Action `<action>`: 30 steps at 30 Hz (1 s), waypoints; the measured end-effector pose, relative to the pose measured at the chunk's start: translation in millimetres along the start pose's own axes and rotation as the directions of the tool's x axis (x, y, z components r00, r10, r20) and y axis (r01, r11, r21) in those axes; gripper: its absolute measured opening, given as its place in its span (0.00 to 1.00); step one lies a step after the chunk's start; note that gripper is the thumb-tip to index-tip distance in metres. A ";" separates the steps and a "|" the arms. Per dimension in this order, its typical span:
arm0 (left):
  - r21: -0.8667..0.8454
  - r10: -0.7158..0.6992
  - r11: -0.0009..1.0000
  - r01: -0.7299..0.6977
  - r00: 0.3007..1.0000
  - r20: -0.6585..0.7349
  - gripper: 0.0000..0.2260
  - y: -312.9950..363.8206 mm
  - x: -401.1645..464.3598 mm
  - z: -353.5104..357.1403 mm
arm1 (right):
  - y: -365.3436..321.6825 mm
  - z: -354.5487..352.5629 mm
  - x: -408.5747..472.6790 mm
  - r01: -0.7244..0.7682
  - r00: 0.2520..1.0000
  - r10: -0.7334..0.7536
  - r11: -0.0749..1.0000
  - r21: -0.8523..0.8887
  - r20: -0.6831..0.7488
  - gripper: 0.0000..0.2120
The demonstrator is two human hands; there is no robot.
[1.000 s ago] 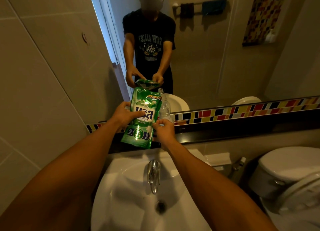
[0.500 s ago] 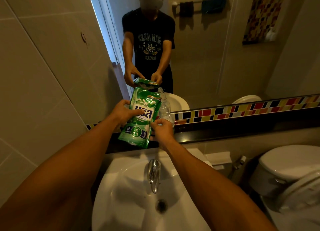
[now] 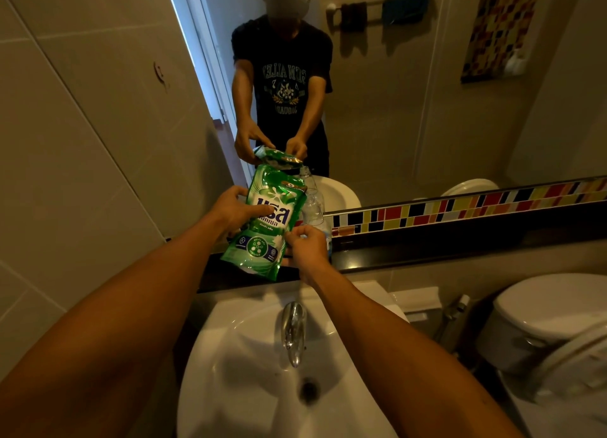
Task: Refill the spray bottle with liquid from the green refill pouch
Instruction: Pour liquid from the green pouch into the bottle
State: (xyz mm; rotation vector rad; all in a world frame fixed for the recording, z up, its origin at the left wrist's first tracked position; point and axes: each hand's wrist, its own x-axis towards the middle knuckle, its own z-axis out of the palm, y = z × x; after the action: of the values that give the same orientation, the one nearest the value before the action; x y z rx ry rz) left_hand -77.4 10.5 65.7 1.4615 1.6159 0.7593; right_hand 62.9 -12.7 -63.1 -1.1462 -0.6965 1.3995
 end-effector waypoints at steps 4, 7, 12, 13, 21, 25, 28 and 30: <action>0.009 -0.005 1.000 0.005 1.000 0.020 0.27 2.4 -0.8 -1.1 | 1.3 2.3 0.5 0.000 1.000 0.000 1.000 0.000 -0.009 0.04; 0.017 -0.007 1.000 0.006 1.000 0.026 0.26 4.1 -1.4 -0.7 | 0.4 3.0 0.0 -0.003 1.000 0.003 1.000 -0.002 -0.016 0.05; 0.021 -0.002 1.000 0.002 1.000 0.011 0.24 3.1 -0.3 -1.5 | -2.1 3.4 -3.4 -0.012 1.000 0.012 1.000 0.002 -0.009 0.03; 0.020 -0.001 1.000 0.001 1.000 0.013 0.24 3.3 -0.2 -1.5 | -2.0 3.6 -3.5 -0.013 1.000 0.013 1.000 0.005 -0.010 0.02; 0.036 0.004 0.999 -0.005 1.000 0.029 0.29 2.3 6.2 -5.3 | -1.5 6.8 -3.2 -0.001 1.000 0.001 1.000 -0.007 -0.015 0.05; 0.045 0.011 0.999 -0.012 1.000 0.021 0.30 1.3 7.2 -5.4 | -2.8 7.1 -5.0 0.010 1.000 -0.010 1.000 -0.014 -0.010 0.05; 0.039 0.009 0.999 -0.010 1.000 0.029 0.29 2.4 6.9 -5.5 | -5.2 6.5 -7.4 0.008 1.000 -0.008 1.000 -0.005 -0.008 0.05; 0.040 0.007 0.999 -0.008 1.000 0.026 0.28 3.2 6.3 -5.6 | -6.6 6.6 -8.2 0.008 1.000 -0.008 1.000 0.000 -0.007 0.06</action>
State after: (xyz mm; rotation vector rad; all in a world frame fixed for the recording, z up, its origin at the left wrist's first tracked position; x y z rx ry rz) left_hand -80.6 17.7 70.1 1.5008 1.6160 0.7132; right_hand 58.4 -18.1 -52.8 -1.1468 -0.6959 1.3884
